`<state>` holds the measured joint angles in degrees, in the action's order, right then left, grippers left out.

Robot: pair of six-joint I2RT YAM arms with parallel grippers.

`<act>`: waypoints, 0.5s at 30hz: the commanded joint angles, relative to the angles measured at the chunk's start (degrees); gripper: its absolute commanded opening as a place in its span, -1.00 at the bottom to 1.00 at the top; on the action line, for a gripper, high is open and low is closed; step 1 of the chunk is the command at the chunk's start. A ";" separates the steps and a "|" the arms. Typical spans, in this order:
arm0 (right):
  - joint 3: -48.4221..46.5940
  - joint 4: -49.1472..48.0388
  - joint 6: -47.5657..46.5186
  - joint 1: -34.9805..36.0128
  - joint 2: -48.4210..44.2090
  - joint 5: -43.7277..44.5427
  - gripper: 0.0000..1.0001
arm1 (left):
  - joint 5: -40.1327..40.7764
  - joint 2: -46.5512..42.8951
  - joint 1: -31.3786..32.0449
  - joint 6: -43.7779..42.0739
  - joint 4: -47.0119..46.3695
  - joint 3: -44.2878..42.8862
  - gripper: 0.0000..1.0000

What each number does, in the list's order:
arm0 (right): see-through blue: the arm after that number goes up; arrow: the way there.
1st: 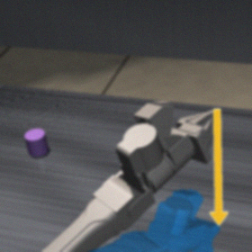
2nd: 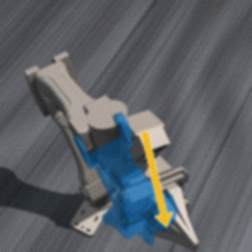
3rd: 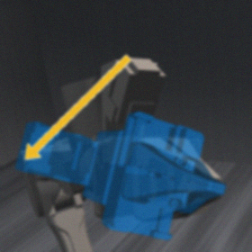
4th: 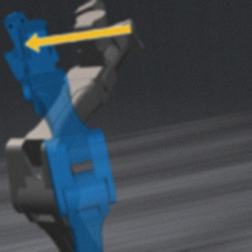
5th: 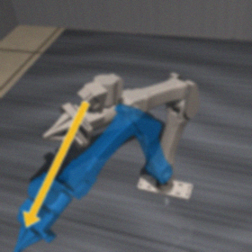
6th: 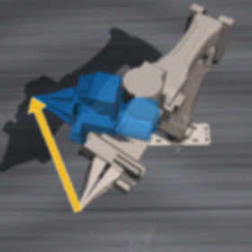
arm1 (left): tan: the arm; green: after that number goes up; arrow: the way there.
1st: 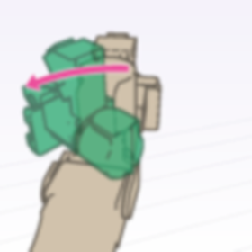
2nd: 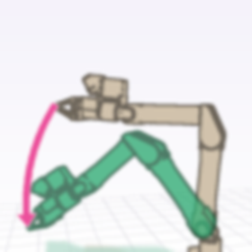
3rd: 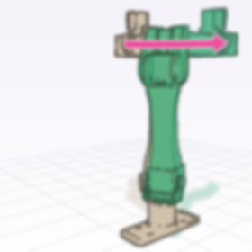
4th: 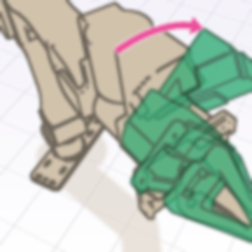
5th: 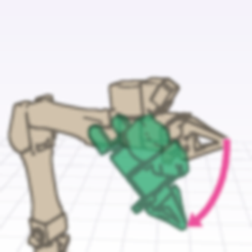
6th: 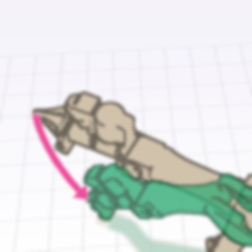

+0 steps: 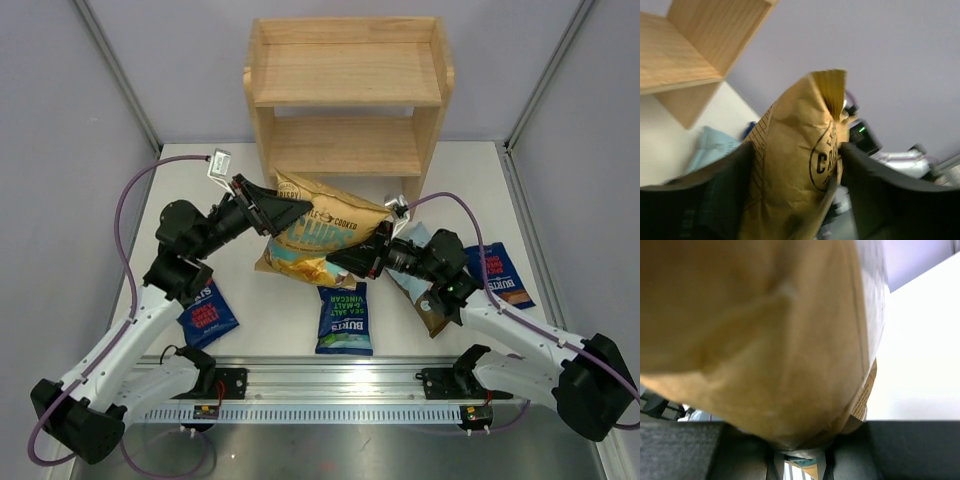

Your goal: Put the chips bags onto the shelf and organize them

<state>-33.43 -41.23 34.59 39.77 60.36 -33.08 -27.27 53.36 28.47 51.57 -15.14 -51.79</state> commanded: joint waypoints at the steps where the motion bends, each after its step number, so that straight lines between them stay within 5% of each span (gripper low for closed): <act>1: -4.71 2.28 -3.46 0.84 -3.58 -2.07 -0.55 | -4.63 -1.33 0.54 -18.05 6.59 -1.74 0.61; 5: -7.70 10.19 -4.09 0.75 -4.99 -6.19 -0.59 | -8.49 -2.82 0.54 -32.46 10.47 0.36 0.91; 11: -17.62 30.27 -11.63 0.84 -6.30 -14.45 -0.60 | -21.99 -1.34 0.54 -34.43 5.65 2.22 0.90; 15: -23.77 42.88 -17.09 0.84 -7.71 -13.77 -0.61 | -30.12 -0.45 0.54 -28.56 -3.47 4.15 0.88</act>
<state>-49.45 -3.57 23.46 39.88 56.53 -43.79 -45.82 51.57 28.73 23.03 -13.87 -50.19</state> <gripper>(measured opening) 0.271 0.944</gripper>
